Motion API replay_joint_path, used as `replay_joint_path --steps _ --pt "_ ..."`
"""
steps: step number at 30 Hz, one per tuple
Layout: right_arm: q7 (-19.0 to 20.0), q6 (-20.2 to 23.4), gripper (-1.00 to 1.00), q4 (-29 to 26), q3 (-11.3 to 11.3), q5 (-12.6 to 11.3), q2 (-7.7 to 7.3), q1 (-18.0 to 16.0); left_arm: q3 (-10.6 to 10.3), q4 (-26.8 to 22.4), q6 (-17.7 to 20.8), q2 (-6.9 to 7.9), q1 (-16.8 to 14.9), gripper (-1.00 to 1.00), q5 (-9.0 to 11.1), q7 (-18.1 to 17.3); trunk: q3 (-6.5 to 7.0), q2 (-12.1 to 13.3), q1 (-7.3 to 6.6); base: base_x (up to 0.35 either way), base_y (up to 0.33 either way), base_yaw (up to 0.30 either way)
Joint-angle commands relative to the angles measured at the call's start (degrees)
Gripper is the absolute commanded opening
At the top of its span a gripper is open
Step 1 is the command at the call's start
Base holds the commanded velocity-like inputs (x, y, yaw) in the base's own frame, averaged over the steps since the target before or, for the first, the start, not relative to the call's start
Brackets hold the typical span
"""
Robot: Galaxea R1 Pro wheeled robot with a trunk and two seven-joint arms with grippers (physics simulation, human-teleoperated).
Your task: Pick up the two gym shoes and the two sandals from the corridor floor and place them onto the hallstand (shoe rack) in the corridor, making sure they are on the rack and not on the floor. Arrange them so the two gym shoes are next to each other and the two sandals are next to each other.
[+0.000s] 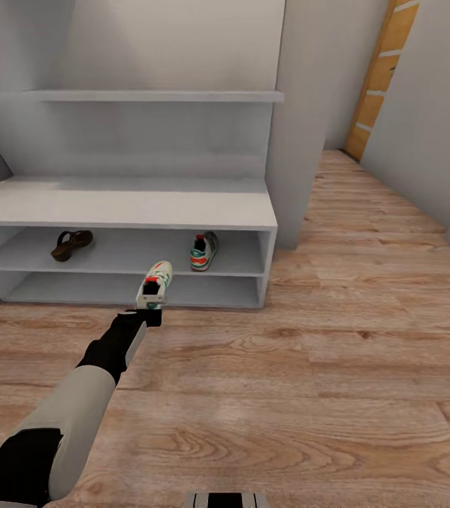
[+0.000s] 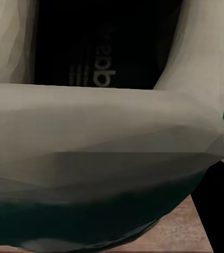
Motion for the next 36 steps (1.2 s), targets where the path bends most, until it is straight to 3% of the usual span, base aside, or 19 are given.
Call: replay_joint_path --steps 1,16,36 --pt "-0.1 0.3 -1.0 -0.1 -0.1 -0.1 -0.01 -0.1 0.3 -0.1 0.3 -0.07 0.0 -1.0 -0.5 -0.1 -0.28 0.0 0.01 0.0 0.0 0.0" --pt "-0.1 0.3 -1.0 -0.1 0.0 -0.1 -0.01 -0.1 0.3 -0.1 0.3 -0.13 0.0 -1.0 -0.5 -0.1 -0.84 -0.1 0.04 0.009 0.0 0.0" --pt "-0.1 0.3 -1.0 -0.1 -0.1 -0.1 -0.01 -0.1 0.3 -0.1 0.3 -0.15 0.0 -1.0 -0.5 -0.1 -0.85 -0.1 0.04 0.307 0.0 0.0"
